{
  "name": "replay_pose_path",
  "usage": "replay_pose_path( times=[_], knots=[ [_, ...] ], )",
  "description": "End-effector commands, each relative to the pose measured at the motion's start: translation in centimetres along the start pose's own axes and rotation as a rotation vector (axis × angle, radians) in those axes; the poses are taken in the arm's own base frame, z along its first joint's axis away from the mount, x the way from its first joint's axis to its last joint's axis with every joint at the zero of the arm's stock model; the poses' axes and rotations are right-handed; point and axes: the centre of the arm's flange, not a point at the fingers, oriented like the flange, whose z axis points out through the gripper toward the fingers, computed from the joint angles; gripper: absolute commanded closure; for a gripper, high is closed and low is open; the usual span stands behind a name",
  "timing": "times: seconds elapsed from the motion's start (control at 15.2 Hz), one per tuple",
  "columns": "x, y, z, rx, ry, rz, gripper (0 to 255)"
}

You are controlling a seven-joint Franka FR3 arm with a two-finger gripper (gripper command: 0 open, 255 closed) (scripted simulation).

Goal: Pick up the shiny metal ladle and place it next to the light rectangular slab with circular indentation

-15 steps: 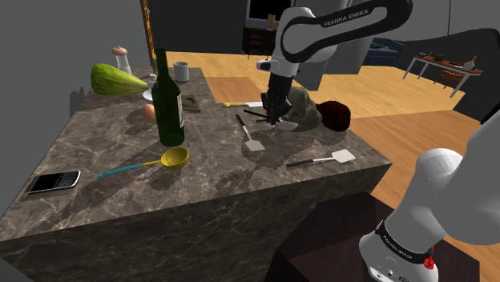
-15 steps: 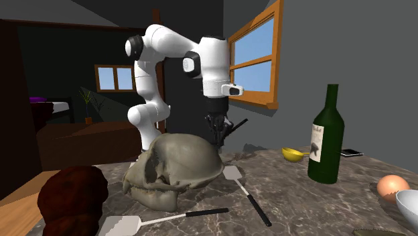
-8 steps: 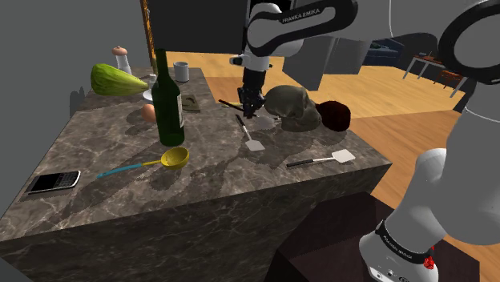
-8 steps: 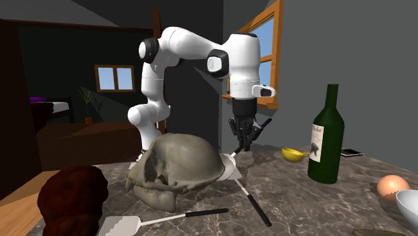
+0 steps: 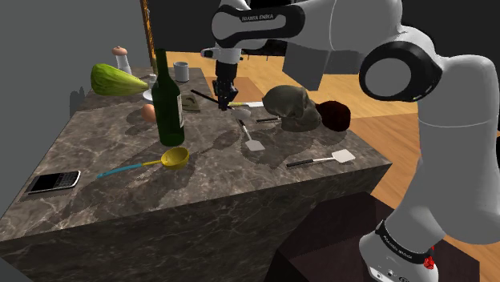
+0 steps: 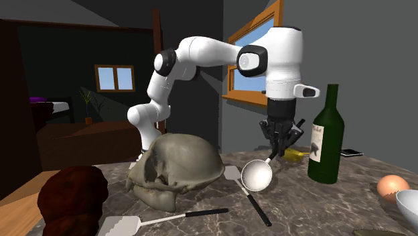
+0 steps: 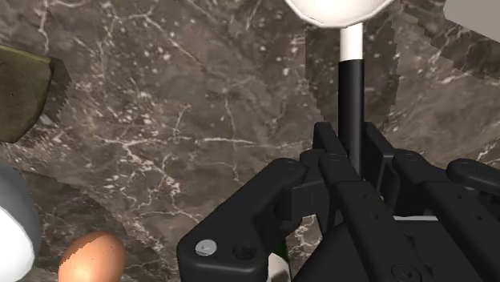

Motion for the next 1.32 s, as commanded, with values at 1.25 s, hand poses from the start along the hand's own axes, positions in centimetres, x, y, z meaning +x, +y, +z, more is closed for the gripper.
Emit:
replay_pose_path(
  times=[1.25],
  knots=[
    [1.5,5.3,8.9,0.001,0.000,-0.001,255]
  ],
)
